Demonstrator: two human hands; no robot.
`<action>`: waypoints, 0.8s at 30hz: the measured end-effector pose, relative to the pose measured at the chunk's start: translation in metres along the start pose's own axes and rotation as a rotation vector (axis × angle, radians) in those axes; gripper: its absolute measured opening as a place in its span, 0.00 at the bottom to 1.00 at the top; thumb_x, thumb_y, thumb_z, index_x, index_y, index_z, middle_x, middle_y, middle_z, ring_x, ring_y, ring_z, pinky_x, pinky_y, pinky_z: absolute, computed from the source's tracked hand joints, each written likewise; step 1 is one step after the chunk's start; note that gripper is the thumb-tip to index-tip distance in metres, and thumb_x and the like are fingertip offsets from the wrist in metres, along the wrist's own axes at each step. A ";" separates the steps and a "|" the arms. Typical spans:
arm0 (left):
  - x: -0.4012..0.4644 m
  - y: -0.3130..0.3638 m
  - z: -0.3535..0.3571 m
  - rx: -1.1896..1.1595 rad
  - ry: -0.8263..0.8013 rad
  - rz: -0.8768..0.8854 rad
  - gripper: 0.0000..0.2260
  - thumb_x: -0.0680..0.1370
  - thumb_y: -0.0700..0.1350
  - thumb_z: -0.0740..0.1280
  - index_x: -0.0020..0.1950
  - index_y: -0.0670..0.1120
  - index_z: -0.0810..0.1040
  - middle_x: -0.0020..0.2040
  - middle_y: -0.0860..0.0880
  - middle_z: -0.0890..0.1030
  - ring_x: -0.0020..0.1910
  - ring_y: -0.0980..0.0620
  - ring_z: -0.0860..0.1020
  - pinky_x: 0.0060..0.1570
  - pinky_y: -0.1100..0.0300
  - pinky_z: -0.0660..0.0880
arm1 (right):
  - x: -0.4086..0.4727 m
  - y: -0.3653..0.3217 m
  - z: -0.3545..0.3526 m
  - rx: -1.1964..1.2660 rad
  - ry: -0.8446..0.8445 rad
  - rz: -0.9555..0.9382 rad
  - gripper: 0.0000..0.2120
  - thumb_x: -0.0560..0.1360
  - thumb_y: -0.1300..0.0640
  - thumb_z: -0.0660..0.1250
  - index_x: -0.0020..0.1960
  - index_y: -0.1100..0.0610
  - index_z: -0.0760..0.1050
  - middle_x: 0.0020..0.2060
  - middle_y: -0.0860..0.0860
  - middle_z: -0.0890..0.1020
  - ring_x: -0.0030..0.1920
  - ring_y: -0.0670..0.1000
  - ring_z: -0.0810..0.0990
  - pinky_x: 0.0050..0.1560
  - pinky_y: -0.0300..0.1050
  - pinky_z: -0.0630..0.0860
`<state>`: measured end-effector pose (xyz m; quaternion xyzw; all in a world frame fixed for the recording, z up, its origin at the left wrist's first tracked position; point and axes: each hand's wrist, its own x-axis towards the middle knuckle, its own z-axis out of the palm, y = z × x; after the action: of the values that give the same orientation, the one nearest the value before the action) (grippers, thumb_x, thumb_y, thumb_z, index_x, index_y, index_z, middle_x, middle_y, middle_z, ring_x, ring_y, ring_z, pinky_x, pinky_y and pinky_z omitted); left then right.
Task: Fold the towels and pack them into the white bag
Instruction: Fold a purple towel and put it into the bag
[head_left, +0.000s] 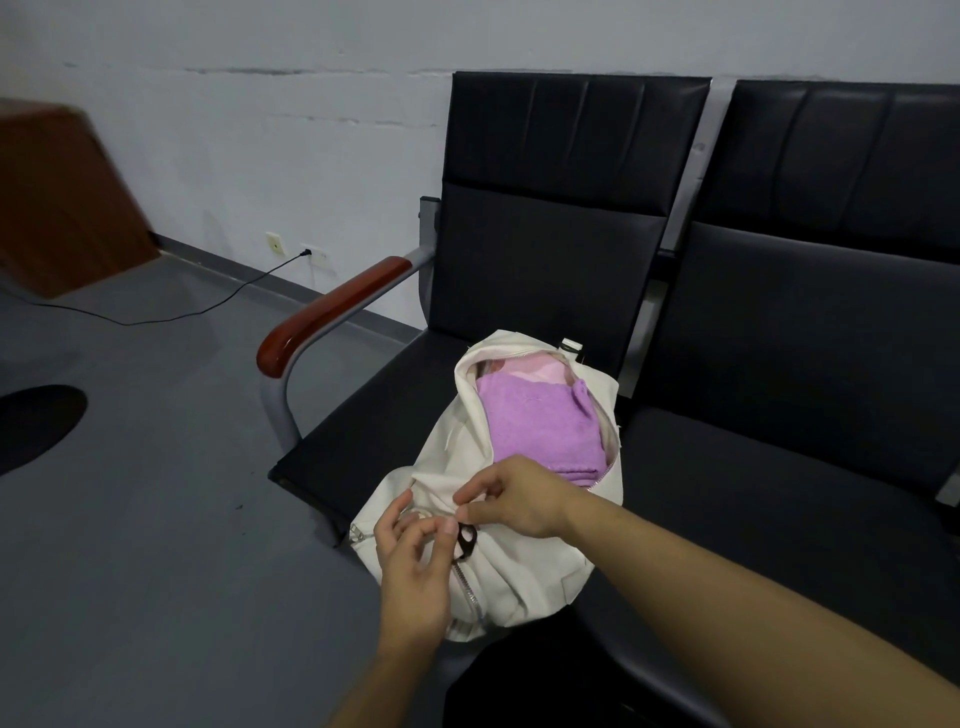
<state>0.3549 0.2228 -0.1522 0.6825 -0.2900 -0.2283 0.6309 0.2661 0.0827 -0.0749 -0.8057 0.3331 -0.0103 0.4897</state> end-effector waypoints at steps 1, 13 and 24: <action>0.001 0.000 0.000 -0.003 -0.017 -0.014 0.08 0.81 0.44 0.68 0.47 0.41 0.82 0.69 0.64 0.66 0.60 0.75 0.71 0.54 0.80 0.67 | 0.000 0.001 0.000 0.022 -0.003 0.004 0.15 0.74 0.50 0.76 0.59 0.53 0.83 0.39 0.44 0.80 0.41 0.41 0.77 0.49 0.33 0.71; 0.001 -0.002 -0.012 -0.087 -0.110 -0.070 0.08 0.76 0.55 0.69 0.45 0.53 0.85 0.71 0.65 0.70 0.67 0.66 0.73 0.67 0.59 0.68 | 0.002 -0.001 -0.011 -0.027 -0.088 0.036 0.13 0.71 0.53 0.79 0.54 0.53 0.84 0.33 0.43 0.79 0.32 0.41 0.75 0.38 0.32 0.72; 0.008 -0.004 -0.006 -0.004 -0.071 -0.059 0.05 0.82 0.45 0.68 0.50 0.45 0.81 0.68 0.62 0.71 0.64 0.73 0.70 0.73 0.56 0.65 | -0.008 0.001 -0.009 -0.047 0.225 -0.095 0.09 0.69 0.51 0.80 0.39 0.55 0.84 0.35 0.46 0.84 0.36 0.42 0.80 0.42 0.38 0.78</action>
<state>0.3654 0.2222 -0.1546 0.6809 -0.2913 -0.2713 0.6147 0.2568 0.0797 -0.0684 -0.8255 0.3475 -0.1163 0.4292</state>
